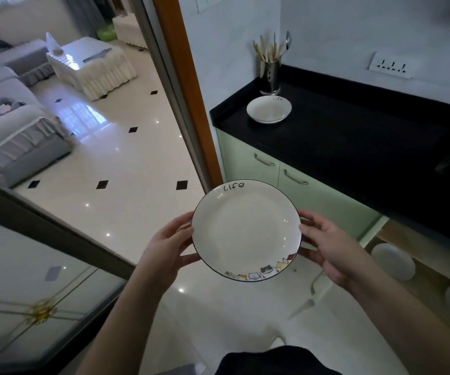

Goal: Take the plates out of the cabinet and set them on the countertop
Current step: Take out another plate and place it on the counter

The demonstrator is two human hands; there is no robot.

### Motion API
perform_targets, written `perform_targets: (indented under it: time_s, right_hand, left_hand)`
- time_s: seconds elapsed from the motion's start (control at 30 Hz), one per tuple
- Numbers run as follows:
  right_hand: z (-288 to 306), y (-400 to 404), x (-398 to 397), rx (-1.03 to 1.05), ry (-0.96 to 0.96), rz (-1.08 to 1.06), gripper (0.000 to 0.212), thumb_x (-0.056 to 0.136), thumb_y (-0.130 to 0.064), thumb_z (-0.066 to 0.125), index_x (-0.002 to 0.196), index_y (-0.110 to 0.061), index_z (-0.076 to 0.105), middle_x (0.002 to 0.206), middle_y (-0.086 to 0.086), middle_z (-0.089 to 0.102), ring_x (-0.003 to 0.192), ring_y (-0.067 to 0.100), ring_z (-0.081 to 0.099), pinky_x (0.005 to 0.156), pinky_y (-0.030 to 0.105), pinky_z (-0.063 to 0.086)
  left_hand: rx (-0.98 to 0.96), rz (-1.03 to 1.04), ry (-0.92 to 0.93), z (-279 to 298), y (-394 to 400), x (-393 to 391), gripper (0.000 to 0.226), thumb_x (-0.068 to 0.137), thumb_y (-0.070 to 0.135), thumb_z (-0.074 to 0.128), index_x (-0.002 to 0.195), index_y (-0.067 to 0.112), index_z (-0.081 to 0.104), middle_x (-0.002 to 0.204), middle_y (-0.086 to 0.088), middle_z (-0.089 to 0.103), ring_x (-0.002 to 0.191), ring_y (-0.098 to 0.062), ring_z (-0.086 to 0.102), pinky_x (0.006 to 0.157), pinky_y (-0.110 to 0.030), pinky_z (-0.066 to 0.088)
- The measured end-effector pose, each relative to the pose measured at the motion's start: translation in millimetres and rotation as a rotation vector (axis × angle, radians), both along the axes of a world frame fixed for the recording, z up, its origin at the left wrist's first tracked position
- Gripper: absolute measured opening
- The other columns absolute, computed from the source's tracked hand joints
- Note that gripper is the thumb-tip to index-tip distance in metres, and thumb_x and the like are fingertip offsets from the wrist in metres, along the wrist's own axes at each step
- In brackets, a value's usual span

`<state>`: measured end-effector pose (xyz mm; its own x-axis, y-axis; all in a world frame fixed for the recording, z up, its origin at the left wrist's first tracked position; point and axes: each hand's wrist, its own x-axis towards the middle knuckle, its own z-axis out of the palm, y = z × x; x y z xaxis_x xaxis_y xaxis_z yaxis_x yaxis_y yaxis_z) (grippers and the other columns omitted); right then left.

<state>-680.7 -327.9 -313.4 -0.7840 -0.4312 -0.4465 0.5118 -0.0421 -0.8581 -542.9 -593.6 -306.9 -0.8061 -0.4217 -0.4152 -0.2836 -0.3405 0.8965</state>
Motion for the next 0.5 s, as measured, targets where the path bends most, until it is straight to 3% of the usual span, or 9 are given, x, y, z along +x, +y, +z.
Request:
perform_targets:
  time_s: [0.3, 0.5]
  right_hand:
    - [4, -68, -71, 0.059, 0.049, -0.042, 0.028, 0.098, -0.003, 0.048, 0.104, -0.024, 0.067, 0.090, -0.005, 0.073, 0.071, 0.005, 0.069, 0.055, 0.023, 0.055]
    - [6, -103, -115, 0.114, 0.082, -0.155, 0.029, 0.098, -0.002, 0.047, 0.114, -0.020, 0.064, 0.103, 0.001, 0.070, 0.084, 0.015, 0.068, 0.061, 0.028, 0.056]
  left_hand:
    - [-0.033, -0.008, 0.018, 1, -62, -81, 0.026, 0.096, 0.014, 0.060, 0.114, 0.029, 0.073, 0.113, -0.006, 0.074, 0.097, -0.024, 0.072, 0.067, -0.033, 0.059]
    - [-0.028, -0.142, 0.044, -6, -109, -156, 0.024, 0.096, 0.019, 0.062, 0.115, 0.029, 0.072, 0.112, -0.004, 0.074, 0.095, -0.021, 0.073, 0.068, -0.034, 0.059]
